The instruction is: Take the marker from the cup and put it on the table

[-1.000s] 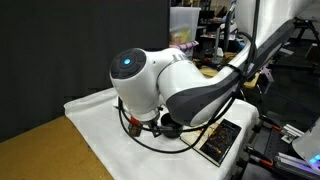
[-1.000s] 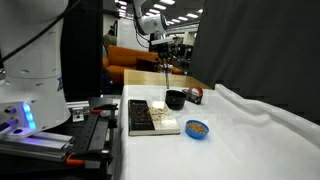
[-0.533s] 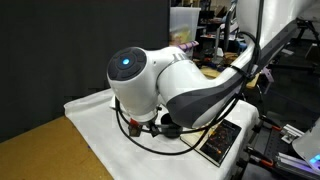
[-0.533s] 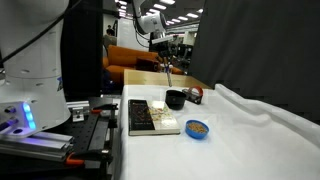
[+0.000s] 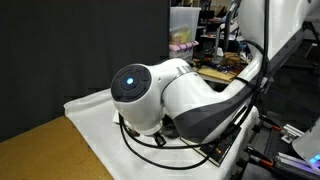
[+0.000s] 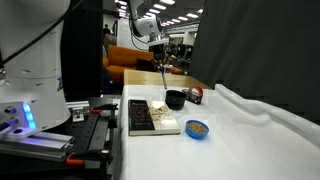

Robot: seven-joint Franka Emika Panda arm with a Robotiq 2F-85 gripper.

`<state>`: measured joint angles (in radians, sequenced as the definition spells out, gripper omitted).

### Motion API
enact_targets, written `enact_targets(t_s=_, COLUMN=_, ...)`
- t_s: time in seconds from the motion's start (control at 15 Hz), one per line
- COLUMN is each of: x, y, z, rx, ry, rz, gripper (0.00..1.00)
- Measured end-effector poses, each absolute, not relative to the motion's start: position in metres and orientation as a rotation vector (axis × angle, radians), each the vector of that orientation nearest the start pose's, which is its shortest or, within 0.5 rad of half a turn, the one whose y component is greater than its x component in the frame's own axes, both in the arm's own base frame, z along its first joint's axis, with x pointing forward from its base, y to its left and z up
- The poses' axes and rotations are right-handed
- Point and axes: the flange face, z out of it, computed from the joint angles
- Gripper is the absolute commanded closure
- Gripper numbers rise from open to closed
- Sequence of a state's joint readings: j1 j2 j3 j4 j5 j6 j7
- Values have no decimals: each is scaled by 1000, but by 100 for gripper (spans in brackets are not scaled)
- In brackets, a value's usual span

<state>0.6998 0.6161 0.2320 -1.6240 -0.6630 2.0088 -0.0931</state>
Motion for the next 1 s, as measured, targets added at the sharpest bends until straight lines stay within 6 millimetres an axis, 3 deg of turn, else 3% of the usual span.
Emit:
enact_targets(t_s=0.4, x=459, y=489, z=244, rx=-2853, ry=-2193, rz=61, gripper=96)
enact_targets(t_s=0.67, x=448, y=483, z=222, rx=-2835, ry=-2184, rz=152, gripper=96)
enact_targets(t_s=1.0, x=449, y=479, z=215, rx=-2837, ry=-2177, rz=180, gripper=96)
